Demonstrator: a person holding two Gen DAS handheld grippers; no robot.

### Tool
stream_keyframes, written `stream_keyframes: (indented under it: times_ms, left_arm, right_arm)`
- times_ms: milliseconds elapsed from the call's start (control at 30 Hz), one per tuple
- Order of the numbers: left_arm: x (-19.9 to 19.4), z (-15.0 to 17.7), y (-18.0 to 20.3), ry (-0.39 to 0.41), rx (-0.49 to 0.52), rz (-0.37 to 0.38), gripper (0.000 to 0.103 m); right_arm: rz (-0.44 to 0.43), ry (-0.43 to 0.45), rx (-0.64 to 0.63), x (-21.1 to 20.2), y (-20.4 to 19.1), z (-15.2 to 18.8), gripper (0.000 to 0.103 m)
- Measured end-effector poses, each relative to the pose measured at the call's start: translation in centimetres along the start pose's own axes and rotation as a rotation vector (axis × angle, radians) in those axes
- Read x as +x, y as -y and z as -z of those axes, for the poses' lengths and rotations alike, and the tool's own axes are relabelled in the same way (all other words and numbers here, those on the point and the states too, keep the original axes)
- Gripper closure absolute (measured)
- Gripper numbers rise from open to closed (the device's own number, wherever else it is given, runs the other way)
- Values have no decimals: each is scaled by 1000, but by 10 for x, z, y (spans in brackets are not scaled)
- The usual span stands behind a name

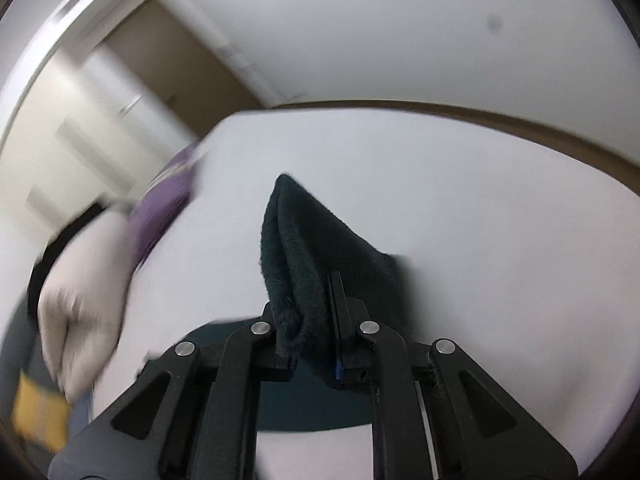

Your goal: Fold small clothes

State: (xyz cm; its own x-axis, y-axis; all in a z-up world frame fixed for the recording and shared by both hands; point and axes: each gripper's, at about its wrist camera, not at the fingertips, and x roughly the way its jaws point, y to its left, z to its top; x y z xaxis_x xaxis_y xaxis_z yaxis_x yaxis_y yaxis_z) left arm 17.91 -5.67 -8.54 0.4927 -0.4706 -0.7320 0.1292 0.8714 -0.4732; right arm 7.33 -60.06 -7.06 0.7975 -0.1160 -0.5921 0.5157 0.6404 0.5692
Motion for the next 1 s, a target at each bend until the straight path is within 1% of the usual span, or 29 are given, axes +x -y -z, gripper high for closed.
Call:
stream_keyframes:
  times_ms: [33, 100, 167, 233, 300, 333, 367, 400, 433, 467, 500, 533, 567, 633, 667, 700, 733, 767, 800, 833, 867, 900, 933, 967, 1000]
  left_arm:
    - [-2, -3, -4, 7, -9, 5, 32]
    - [-9, -7, -14, 28, -35, 13, 32]
    - [-13, -10, -24, 42, -58, 23, 32]
    - [-14, -12, -33, 42, -79, 32, 32]
    - [-7, -12, -38, 32, -89, 41, 32]
    - [-4, -12, -38, 24, -91, 46, 32]
    - [2, -13, -37, 13, -92, 51, 31]
    - [8, -14, -36, 4, -94, 58, 29]
    - [13, -14, -35, -3, -98, 66, 27]
    - [18, -14, -33, -10, -99, 70, 25]
    - [25, -14, -30, -19, -99, 70, 24]
    - [31, -15, -29, -31, -102, 77, 24]
    - [38, -15, -24, -45, -105, 87, 24]
    - [55, -16, -13, -86, -94, 83, 24]
    - [65, -15, -7, -108, -87, 68, 25]
    - [73, -14, -2, -127, -80, 55, 26]
    - [81, -14, 3, -141, -72, 43, 32]
    - [89, -14, 7, -150, -59, 22, 37]
    - [95, -15, 11, -153, -48, -9, 48]
    - [99, -17, 13, -152, -41, -32, 60]
    - [101, -19, 16, -154, -33, -53, 66]
    - [102, -22, 18, -157, -27, -62, 78]
    - [102, -24, 20, -161, -20, -58, 86]
    - [99, -27, 21, -162, -9, -46, 89]
    - [95, -30, 23, -154, 1, -39, 90]
  right_arm:
    - [-42, -26, -75, 9, -39, 9, 92]
    - [-121, -80, -219, 23, -109, 37, 92]
    - [-214, -159, -334, 44, -177, 81, 92]
    - [-270, -226, -399, 64, -219, 123, 92]
    - [-313, -305, -450, 90, -252, 170, 90]
    - [-323, -348, -463, 104, -259, 193, 88]
    - [-324, -400, -471, 117, -263, 215, 81]
    - [-334, -440, -474, 123, -262, 243, 74]
    - [-344, -471, -468, 125, -255, 269, 53]
    - [-351, -487, -446, 126, -243, 283, 36]
    - [-357, -477, -427, 119, -233, 286, 32]
    - [-359, -446, -420, 108, -221, 286, 29]
    - [-355, -418, -424, 100, -217, 292, 28]
    - [-371, -387, -406, 84, -200, 287, 28]
    - [-399, -388, -383, 67, -186, 272, 28]
    - [-424, -385, -363, 53, -174, 266, 28]
    - [-421, -367, -352, 37, -159, 249, 28]
    - [-392, -330, -338, 7, -129, 237, 28]
    - [-367, -312, -314, -2, -118, 231, 28]
    - [-354, -308, -273, -2, -108, 222, 28]
    - [-357, -318, -196, -2, -90, 215, 28]
    - [-356, -325, -135, -1, -73, 210, 28]
    - [-341, -328, -66, 3, -54, 205, 26]
    - [-335, -331, -15, 6, -38, 203, 26]
    - [-339, -340, 47, 12, -22, 202, 26]
